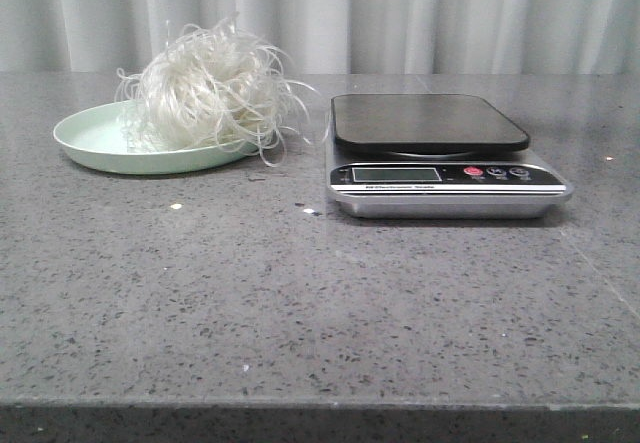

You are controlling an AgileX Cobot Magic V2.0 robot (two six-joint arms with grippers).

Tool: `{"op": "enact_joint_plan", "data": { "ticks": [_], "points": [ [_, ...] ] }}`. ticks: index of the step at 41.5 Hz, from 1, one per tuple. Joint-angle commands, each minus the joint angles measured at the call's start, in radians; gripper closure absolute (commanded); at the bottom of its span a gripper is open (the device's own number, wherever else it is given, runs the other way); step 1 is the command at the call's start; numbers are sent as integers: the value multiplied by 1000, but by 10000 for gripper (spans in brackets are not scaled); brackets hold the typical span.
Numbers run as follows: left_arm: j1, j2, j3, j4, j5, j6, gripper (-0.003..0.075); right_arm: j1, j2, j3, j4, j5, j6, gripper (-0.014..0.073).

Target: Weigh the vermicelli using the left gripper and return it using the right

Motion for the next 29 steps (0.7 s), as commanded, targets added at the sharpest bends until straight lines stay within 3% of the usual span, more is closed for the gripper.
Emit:
{"op": "enact_joint_plan", "data": {
  "ticks": [1,8,19,29],
  "points": [
    [3,8,-24,6,-81,-10,584,-43,-103,-35,-24,-10,9,442],
    [3,8,-24,6,-81,-10,584,-92,-170,-35,-243,-10,131,442],
    [3,8,-24,6,-81,-10,584,-105,-270,-9,-671,-16,436,442],
    [3,8,-24,10,-81,-10,584,-105,-432,186,-931,-151,610,442]
  ]
}}
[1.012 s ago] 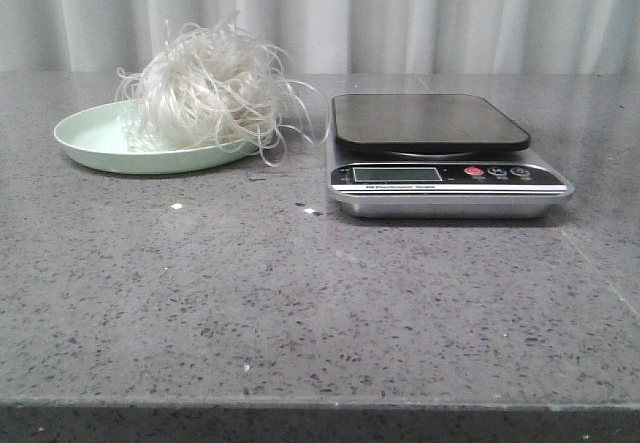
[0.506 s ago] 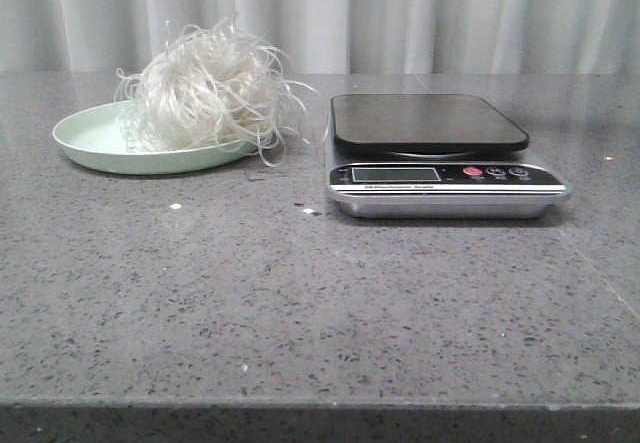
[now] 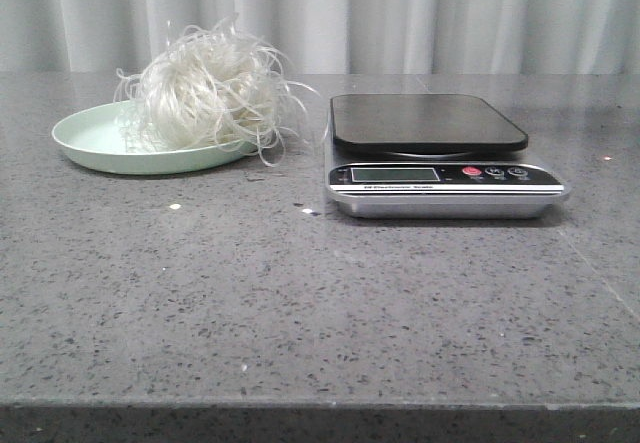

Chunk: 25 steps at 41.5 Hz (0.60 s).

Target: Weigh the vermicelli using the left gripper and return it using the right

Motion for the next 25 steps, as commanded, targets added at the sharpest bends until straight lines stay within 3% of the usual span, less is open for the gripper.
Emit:
{"op": "enact_joint_plan", "data": {
  "ticks": [1,25],
  "points": [
    [3,8,-24,11,-80,-10,584,-6,-125,73,-82,-133,65,442],
    [3,8,-24,11,-80,-10,584,-6,-754,908,-88,-496,73,442]
  ]
}}
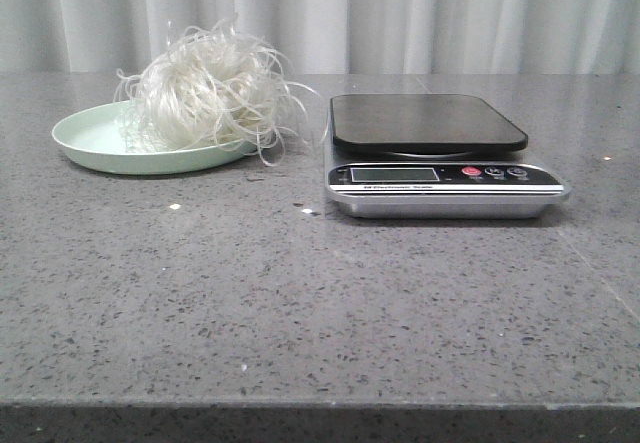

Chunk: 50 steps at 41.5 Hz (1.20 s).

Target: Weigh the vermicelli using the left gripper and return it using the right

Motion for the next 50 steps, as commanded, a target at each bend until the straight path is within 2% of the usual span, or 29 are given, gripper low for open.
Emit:
{"op": "enact_joint_plan", "data": {
  "ticks": [1,11,24,29,50],
  "points": [
    [3,8,-24,6,-80,-10,584,-6,-123,91,-8,-146,3,442],
    [3,8,-24,6,-80,-10,584,-6,-397,361,-8,-242,3,442],
    [3,8,-24,6,-80,-10,584,-6,-574,590,-1,-352,3,442],
    [3,8,-24,6,-80,-10,584,-6,-579,615,-1,-390,3,442],
    [3,8,-24,6,-80,-10,584,-6,-579,616,-1,-381,3,442]
  ]
}}
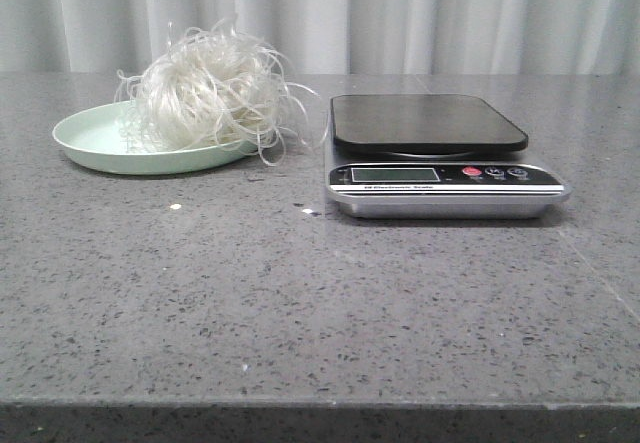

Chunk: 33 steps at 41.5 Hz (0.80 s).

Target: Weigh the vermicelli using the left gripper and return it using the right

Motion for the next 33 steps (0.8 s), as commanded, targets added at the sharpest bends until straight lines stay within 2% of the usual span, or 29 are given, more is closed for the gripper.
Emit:
{"op": "enact_joint_plan", "data": {
  "ticks": [1,21,26,33],
  "points": [
    [3,8,-24,6,-77,-10,584,-6,5,-28,-1,-83,2,442],
    [5,8,-24,-4,-90,-10,584,-6,5,-28,-1,-83,2,442],
    [55,8,-24,-33,-90,0,584,-6,5,-28,-1,-83,2,442],
    [208,5,17,-143,-145,89,584,-6,5,-28,-1,-83,2,442]
  ]
}}
